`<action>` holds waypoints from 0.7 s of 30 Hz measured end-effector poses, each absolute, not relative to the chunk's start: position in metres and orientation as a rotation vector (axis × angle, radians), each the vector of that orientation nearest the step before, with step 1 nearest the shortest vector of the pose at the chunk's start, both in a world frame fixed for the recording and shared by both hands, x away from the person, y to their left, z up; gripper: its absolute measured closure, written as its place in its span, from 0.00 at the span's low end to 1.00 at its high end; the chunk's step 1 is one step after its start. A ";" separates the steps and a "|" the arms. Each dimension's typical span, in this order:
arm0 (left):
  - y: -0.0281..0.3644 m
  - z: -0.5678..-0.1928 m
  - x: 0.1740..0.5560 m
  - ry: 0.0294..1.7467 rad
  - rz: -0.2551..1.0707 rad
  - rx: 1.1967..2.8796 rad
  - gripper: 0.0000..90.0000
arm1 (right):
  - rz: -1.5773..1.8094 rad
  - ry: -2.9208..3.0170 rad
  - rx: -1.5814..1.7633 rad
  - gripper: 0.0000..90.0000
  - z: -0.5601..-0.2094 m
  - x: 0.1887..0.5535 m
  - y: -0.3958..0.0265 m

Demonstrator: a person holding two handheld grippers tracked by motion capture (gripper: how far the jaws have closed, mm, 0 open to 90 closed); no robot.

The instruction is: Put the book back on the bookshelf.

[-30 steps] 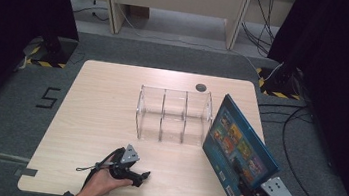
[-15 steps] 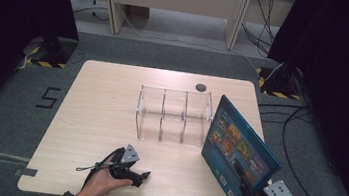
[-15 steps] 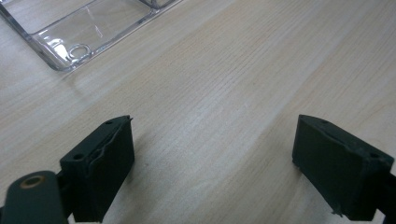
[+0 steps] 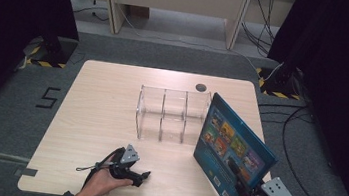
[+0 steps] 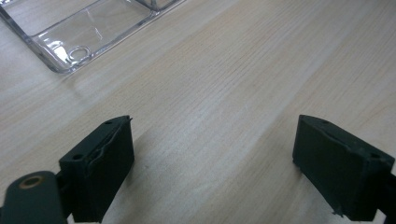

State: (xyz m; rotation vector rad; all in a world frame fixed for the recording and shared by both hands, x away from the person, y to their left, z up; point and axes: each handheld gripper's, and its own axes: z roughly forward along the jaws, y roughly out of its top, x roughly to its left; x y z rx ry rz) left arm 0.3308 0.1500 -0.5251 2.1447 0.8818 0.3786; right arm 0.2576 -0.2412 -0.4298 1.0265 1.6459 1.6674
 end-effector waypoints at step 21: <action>0.161 -0.525 0.334 0.880 0.378 2.145 0.13 | 1.702 1.595 1.050 0.91 -0.413 0.300 -0.215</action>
